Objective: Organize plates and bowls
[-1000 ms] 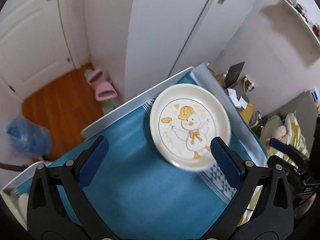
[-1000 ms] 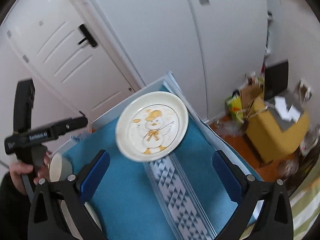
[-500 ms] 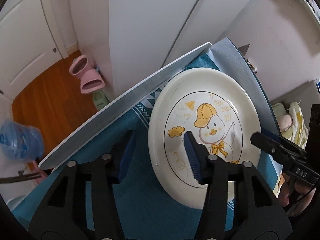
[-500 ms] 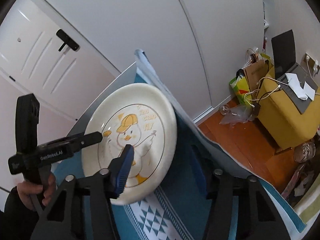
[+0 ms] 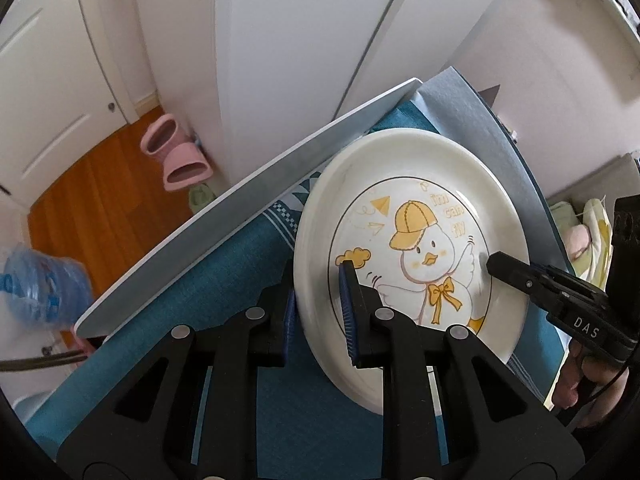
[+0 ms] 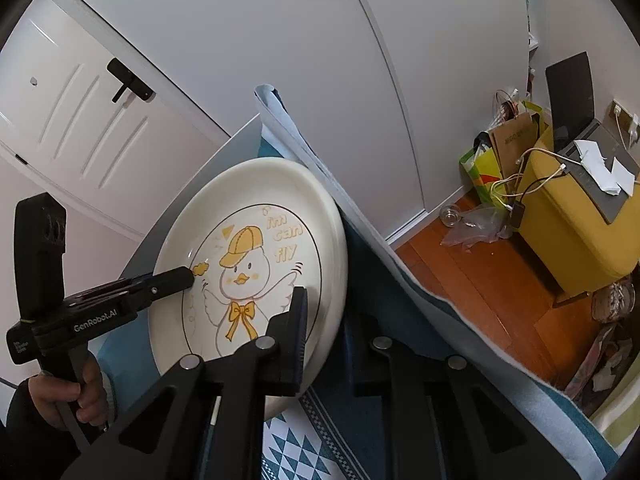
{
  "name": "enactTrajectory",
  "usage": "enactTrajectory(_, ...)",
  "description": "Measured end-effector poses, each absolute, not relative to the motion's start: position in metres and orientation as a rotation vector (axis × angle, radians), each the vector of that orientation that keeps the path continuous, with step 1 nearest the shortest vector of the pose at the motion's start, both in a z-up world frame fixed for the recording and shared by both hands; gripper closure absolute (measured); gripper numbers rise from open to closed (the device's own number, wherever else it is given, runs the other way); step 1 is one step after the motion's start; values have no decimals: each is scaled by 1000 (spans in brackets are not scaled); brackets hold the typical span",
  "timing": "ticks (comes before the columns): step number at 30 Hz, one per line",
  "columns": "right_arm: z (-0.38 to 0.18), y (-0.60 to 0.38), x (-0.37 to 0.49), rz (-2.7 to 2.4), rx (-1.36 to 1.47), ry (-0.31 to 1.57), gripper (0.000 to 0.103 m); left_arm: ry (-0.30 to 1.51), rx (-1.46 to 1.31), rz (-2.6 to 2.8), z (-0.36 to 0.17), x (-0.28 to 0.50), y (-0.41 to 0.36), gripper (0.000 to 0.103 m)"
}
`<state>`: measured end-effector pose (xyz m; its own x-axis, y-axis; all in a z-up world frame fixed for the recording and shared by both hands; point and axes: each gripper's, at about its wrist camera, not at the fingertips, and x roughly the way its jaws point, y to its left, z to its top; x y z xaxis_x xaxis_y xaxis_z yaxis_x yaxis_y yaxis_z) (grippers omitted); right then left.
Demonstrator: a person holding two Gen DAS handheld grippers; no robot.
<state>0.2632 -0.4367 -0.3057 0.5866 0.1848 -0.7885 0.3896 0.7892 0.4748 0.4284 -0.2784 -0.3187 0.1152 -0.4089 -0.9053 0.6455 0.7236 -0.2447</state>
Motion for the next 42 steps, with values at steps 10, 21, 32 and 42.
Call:
enactTrajectory(10,-283,-429,258,-88,622,918,88,1197,196,-737,-291,412,-259,86)
enactTrajectory(21,-216,-400,231,16,534,906,88,1107,126,-655,-218,360,-204,86)
enactTrajectory(32,-179,-335,186,174,463,949,88,1065,37,-494,-173,281,-113,86)
enactTrajectory(42,-192,-270,168,401,344,1024,88,1081,-93,-258,-186,204,-30,86)
